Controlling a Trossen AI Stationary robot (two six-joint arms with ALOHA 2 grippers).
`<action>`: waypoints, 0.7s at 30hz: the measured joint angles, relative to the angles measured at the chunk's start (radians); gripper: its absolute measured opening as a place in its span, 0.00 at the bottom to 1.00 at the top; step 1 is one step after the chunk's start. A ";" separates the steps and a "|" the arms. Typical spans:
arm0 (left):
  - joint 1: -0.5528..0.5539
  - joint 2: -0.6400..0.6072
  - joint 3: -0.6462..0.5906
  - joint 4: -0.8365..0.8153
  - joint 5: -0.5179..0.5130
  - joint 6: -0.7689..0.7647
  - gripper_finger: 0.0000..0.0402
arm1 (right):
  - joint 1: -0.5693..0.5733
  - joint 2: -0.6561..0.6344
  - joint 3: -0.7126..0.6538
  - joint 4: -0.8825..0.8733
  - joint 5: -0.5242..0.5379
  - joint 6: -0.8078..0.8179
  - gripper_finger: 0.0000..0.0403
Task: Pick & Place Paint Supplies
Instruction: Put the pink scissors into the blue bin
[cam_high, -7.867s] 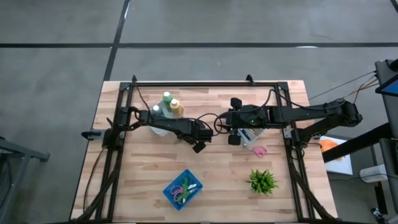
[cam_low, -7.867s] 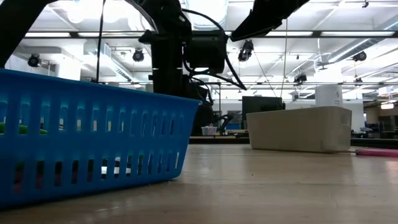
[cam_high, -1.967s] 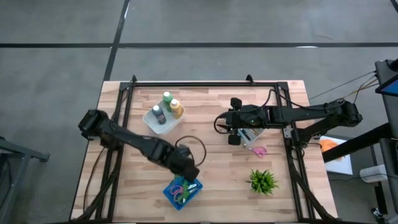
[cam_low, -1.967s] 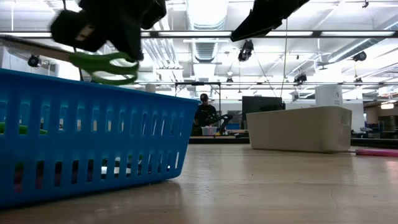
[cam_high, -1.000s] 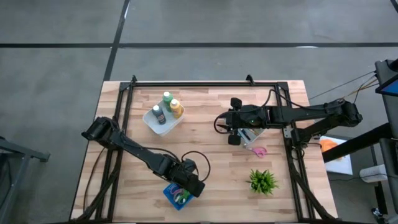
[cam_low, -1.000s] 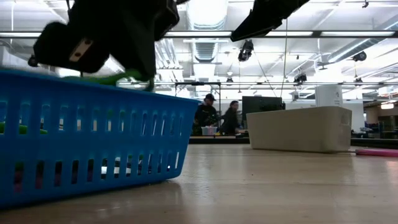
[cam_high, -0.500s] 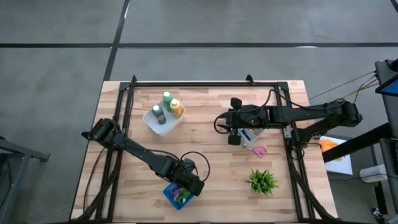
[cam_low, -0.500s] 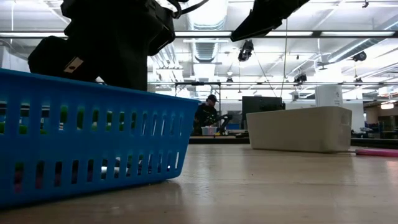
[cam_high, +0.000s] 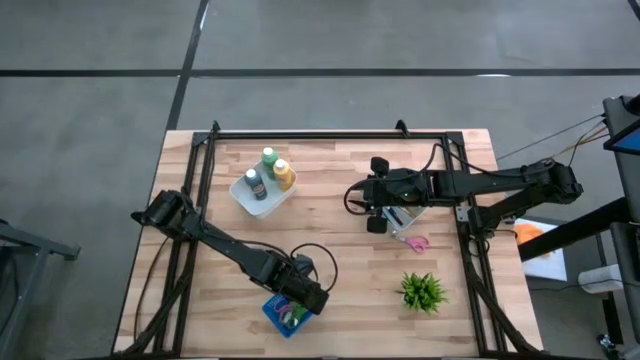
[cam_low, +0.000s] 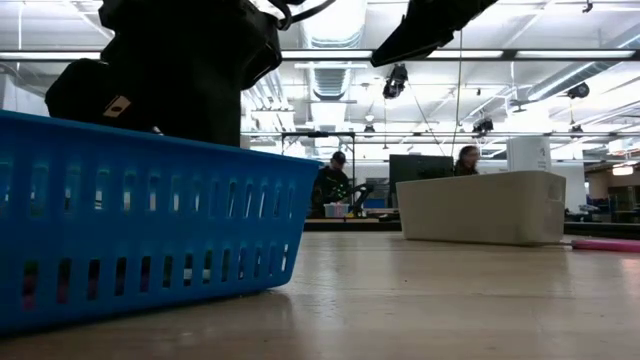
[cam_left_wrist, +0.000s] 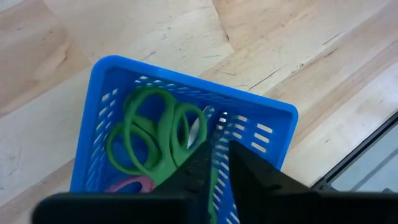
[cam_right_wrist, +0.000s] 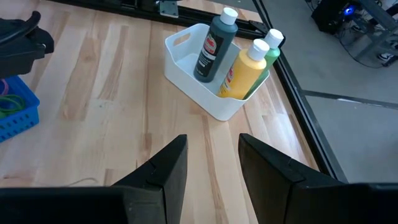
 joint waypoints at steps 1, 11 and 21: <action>0.000 0.000 0.000 0.002 0.000 0.000 0.16 | 0.000 0.000 0.000 0.000 0.000 0.000 0.35; 0.001 0.000 0.000 0.010 -0.005 0.009 0.28 | 0.000 0.000 0.000 0.000 0.000 0.000 0.35; 0.027 -0.026 0.037 0.012 0.005 0.165 0.28 | 0.000 0.000 0.000 0.000 0.000 0.000 0.35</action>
